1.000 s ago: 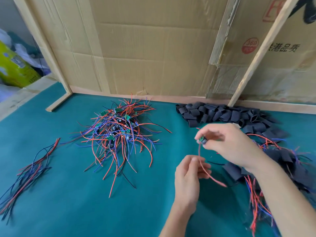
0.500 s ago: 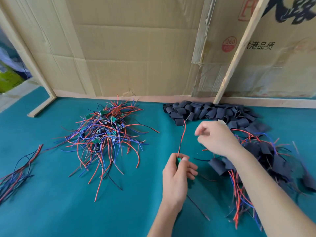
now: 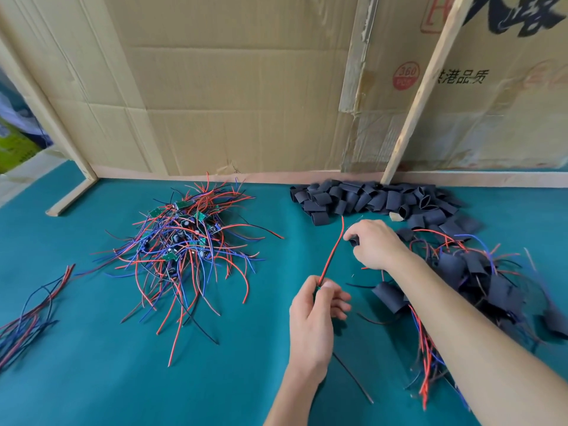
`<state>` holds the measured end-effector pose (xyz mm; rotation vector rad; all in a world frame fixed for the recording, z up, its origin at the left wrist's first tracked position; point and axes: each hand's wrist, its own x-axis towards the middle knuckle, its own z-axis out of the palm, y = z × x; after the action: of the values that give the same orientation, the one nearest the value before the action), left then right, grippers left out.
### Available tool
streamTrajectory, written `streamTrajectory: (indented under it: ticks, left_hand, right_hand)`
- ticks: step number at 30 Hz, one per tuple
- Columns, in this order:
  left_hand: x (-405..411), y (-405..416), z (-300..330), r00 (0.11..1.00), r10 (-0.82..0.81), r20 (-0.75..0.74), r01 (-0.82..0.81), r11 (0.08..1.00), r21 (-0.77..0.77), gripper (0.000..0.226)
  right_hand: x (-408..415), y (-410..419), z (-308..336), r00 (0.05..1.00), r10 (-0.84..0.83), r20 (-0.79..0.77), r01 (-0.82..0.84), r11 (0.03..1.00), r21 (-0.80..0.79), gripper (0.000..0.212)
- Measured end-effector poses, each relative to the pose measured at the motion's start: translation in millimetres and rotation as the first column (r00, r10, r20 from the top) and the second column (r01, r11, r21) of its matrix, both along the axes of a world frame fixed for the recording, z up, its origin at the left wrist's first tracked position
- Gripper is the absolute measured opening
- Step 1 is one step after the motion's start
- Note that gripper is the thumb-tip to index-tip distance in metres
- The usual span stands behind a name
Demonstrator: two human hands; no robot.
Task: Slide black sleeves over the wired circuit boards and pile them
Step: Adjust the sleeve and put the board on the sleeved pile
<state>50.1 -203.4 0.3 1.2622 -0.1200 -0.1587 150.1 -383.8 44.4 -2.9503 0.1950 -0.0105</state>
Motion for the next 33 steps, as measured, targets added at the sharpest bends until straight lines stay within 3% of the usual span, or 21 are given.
streamTrajectory:
  ticks: [6, 9, 11, 14, 16, 21, 27, 30, 33]
  left_hand:
    - [-1, -1, 1, 1.000, 0.013, 0.011, -0.013, 1.000, -0.019, 0.027]
    - [-1, -1, 1, 1.000, 0.012, 0.019, -0.012, 1.000, -0.024, 0.027]
    - [0, -2, 1, 1.000, 0.007, 0.026, -0.006, 1.000, -0.020, 0.026]
    - [-1, -2, -1, 0.999, 0.001, 0.032, 0.000, 1.000, -0.016, 0.026]
    - [-1, -1, -1, 0.999, 0.000, 0.036, 0.000, 1.000, -0.010, 0.027]
    - [-2, -1, 2, 0.999, 0.006, 0.034, -0.006, 1.000, 0.000, 0.027]
    - [-2, 0, 3, 0.999, 0.010, 0.032, -0.010, 1.000, 0.003, 0.025]
    - [-2, 0, 3, 0.999, 0.008, 0.034, -0.008, 1.000, 0.007, 0.026]
    - [-2, 0, 4, 0.999, 0.011, 0.034, -0.012, 1.000, 0.012, 0.026]
  right_hand:
    - [4, -9, 12, 0.999, 0.000, 0.046, -0.004, 0.996, 0.092, 0.014]
    - [-5, -16, 18, 0.964, -0.151, 0.220, 0.055, 0.918, 0.392, 0.010]
    - [-11, -19, 22, 0.904, -0.332, 0.270, 0.061, 0.724, 0.687, 0.008]
    - [-14, -16, 29, 0.853, -0.501, 0.146, 0.011, 0.297, 0.955, 0.008]
    - [-14, -8, 30, 0.863, -0.503, 0.047, 0.015, 0.119, 0.993, 0.005]
    - [-15, 13, 23, 0.898, -0.429, -0.098, 0.034, -0.155, 0.987, 0.007]
    - [-28, 5, 22, 0.906, -0.395, -0.153, -0.026, -0.412, 0.911, 0.008]
    - [-38, 3, 23, 0.910, -0.393, -0.134, -0.059, -0.442, 0.895, 0.014]
    - [-48, 6, 21, 0.927, -0.372, -0.036, -0.091, -0.316, 0.944, 0.026]
